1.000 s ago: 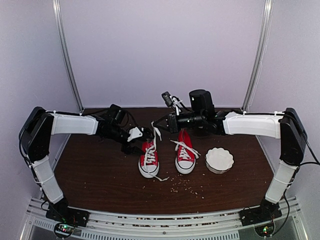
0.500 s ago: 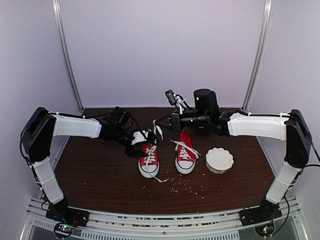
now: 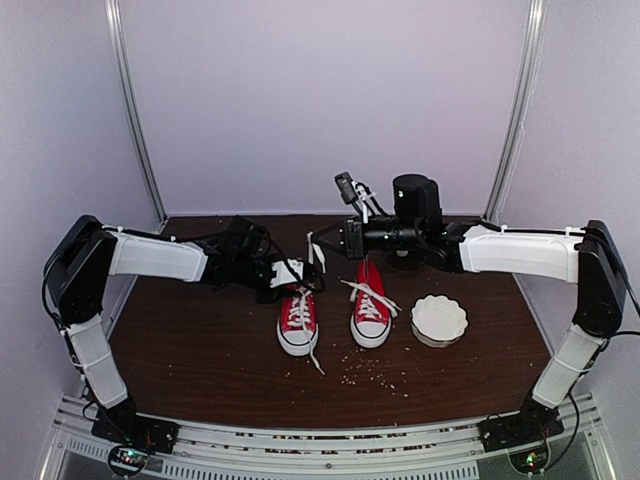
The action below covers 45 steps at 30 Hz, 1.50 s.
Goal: Tie the shoes
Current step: Cross the shoelace.
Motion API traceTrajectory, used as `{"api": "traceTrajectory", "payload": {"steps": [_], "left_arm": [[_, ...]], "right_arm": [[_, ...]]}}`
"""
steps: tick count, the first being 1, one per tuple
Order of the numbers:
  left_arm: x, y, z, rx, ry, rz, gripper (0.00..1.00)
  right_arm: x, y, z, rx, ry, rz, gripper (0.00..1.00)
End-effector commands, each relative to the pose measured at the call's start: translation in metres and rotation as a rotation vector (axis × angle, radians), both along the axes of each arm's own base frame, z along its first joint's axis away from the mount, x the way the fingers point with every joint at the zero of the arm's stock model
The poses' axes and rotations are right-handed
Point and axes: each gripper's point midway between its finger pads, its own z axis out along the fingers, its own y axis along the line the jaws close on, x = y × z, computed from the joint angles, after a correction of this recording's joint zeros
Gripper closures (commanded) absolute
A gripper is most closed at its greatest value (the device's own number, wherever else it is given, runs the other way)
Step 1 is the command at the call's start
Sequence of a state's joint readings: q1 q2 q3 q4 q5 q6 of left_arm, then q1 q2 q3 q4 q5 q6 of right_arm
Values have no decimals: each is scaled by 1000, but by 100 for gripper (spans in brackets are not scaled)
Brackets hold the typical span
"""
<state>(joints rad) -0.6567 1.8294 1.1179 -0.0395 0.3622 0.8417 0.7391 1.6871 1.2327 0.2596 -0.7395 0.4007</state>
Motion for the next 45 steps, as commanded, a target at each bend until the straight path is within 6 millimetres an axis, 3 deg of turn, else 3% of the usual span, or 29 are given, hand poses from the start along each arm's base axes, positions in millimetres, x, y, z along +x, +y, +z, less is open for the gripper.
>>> {"api": "traceTrajectory", "payload": {"steps": [1, 9, 14, 17, 22, 27, 31, 32, 38, 42, 45], "left_arm": [[9, -4, -2, -6, -40, 34, 74], [14, 1, 2, -34, -74, 113, 99], [24, 16, 22, -143, -167, 266, 100], [25, 21, 29, -182, -219, 313, 100], [27, 21, 41, -241, -261, 336, 100], [25, 19, 46, -276, -272, 335, 100], [23, 19, 46, -282, -280, 333, 100], [22, 19, 46, -283, -281, 332, 100], [21, 19, 46, -282, -286, 330, 100], [19, 19, 46, -281, -288, 325, 100], [18, 18, 45, -278, -286, 322, 100]], "right_arm": [[2, -4, 15, 34, -24, -17, 100], [-2, -6, 15, 31, -20, -6, 100], [-19, -8, -4, -34, -14, 37, 100], [-31, -14, -19, -105, -34, 56, 91], [-34, -28, -19, -167, -104, 51, 68], [-15, -37, -15, -196, -133, 36, 63], [28, -35, -16, -203, -153, -61, 64], [38, -27, -31, -228, -131, -55, 66], [81, 8, -75, -284, -42, -49, 80], [96, 15, -100, -320, -24, -65, 82], [94, 23, -123, -342, 12, -18, 84]]}}
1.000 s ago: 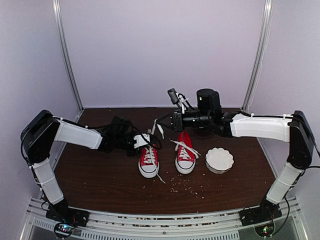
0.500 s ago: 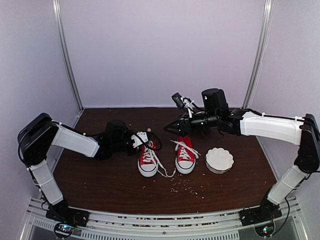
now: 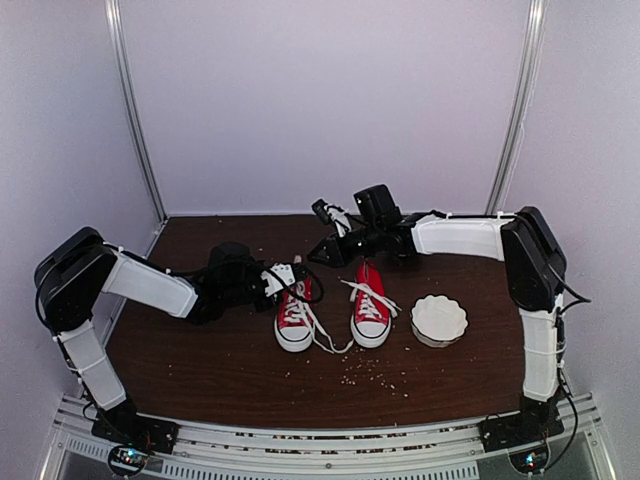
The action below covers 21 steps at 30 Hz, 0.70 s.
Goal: Tie the shoes
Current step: Cross the shoelace.
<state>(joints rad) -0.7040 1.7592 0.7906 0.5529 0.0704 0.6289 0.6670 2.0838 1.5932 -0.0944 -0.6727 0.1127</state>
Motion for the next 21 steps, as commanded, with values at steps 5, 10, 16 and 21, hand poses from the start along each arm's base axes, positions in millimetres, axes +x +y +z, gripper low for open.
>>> {"api": "traceTrajectory", "payload": {"steps": [5, 10, 16, 21], "left_arm": [[5, -3, 32, -67, -84, 16, 100], [7, -5, 31, -60, -83, 22, 100], [7, -6, 30, -53, -80, 21, 100], [7, -7, 29, -51, -80, 21, 100]], "right_arm": [[-13, 19, -25, 10, 66, 131, 86], [-19, 25, -32, 13, 76, 164, 88], [-29, 26, -44, -11, 78, 196, 88], [-38, 28, -46, -9, 79, 229, 88]]}}
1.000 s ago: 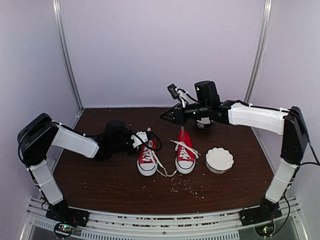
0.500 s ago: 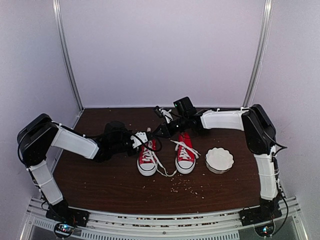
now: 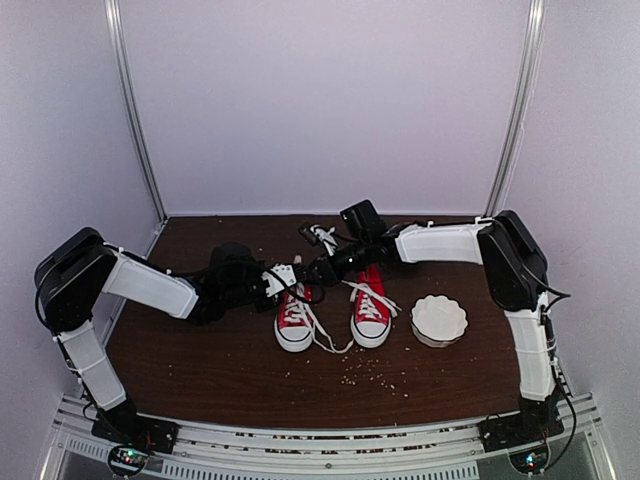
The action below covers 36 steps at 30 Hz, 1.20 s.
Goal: Tie the shoes
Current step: Cross the shoelace.
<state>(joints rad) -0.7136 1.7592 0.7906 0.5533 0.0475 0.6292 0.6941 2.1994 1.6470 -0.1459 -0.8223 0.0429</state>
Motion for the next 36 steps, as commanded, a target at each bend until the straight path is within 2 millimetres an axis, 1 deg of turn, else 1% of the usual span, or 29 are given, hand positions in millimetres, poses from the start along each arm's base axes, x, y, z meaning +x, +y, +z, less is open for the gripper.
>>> {"api": "traceTrajectory", "payload": {"steps": [1, 5, 8, 12, 14, 18, 20, 23, 25, 32, 36], "left_arm": [[8, -6, 29, -56, -74, 9, 100], [8, -7, 28, -53, -74, 12, 100], [8, -7, 28, -50, -76, 11, 100], [8, -7, 28, -49, -77, 13, 100], [7, -7, 28, -51, -78, 13, 100], [7, -7, 28, -49, -78, 11, 100], [6, -7, 28, -49, -77, 10, 100], [7, -6, 28, -49, -78, 12, 100], [7, -7, 28, -49, -78, 11, 100], [6, -7, 28, -47, -79, 7, 100], [7, -7, 27, -45, -79, 10, 100]], "right_arm": [[-10, 5, -5, 3, -5, 52, 88], [-16, 8, -6, 7, -9, 70, 88], [-12, 6, -11, -12, -22, 47, 89], [-8, 4, -12, -18, -38, 27, 91], [-3, 1, -11, -16, -51, 8, 92], [13, -14, -1, 25, -47, -63, 93], [11, -14, -3, 17, -46, -49, 93], [-4, -6, -5, 37, -37, 24, 91], [-7, -1, -5, 61, -30, 41, 90], [-3, 7, -8, 73, -22, 39, 89], [-8, 10, -9, 80, -12, 65, 89]]}}
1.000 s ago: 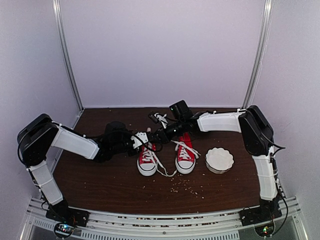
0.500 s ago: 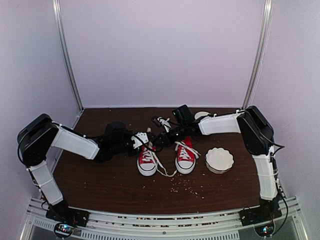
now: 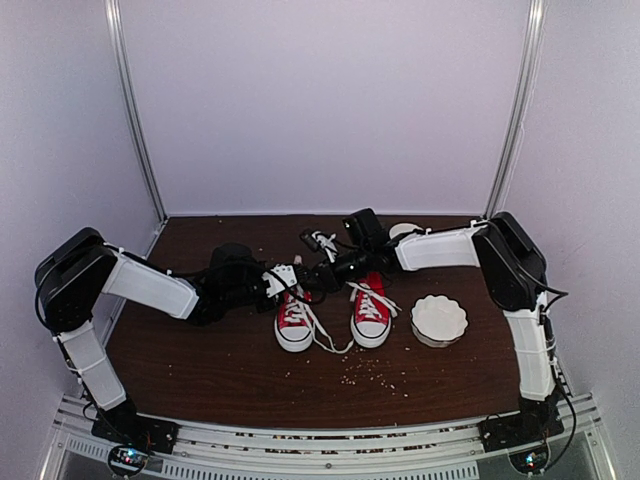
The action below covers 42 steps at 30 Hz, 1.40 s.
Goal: Tie the shoes
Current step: Cross the shoelace.
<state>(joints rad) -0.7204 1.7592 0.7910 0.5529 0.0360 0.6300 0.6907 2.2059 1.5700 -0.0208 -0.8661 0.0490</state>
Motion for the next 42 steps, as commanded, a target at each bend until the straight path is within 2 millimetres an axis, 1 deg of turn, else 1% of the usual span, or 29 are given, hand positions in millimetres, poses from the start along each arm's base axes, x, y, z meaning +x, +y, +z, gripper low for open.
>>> {"api": "traceTrajectory", "payload": {"steps": [1, 3, 6, 11, 14, 17, 21, 23, 27, 28, 32, 35, 39, 40, 42], "left_arm": [[8, -6, 27, -48, -75, 8, 100], [8, -6, 27, -48, -76, 8, 100], [8, -6, 27, -47, -74, 8, 100], [8, -7, 26, -42, -73, 6, 100], [8, -8, 26, -40, -74, 7, 100], [9, -8, 25, -36, -74, 8, 100], [9, -9, 24, -31, -71, 10, 100], [9, -10, 23, -28, -70, 8, 100], [9, -9, 25, -32, -77, 14, 100], [9, -8, 25, -36, -78, 19, 100], [7, -6, 29, -60, -72, 28, 100], [6, -4, 30, -70, -60, 38, 100], [7, 1, 29, -73, -31, 73, 100], [7, 2, 30, -80, -25, 83, 95], [5, 5, 36, -106, -10, 99, 81]], "right_arm": [[-4, 10, 2, 33, -4, 46, 89], [-8, 9, -1, 26, -1, 58, 88], [-6, 9, -5, 16, -5, 51, 88], [-4, 16, 2, 61, -1, 48, 87], [-5, 20, 6, 72, -7, 54, 85], [-5, 21, 6, 75, -11, 56, 84], [-5, 23, 4, 81, -1, 58, 84], [-5, 23, 3, 87, 7, 56, 86], [-4, 23, 8, 95, 1, 44, 99], [-2, 22, 9, 91, -3, 33, 100], [2, 14, 16, 81, -24, -10, 100], [4, 7, 26, 87, -44, -43, 100], [2, 3, 33, 95, -59, -55, 100], [2, 3, 34, 97, -60, -57, 100], [1, 2, 34, 96, -58, -61, 100]]}}
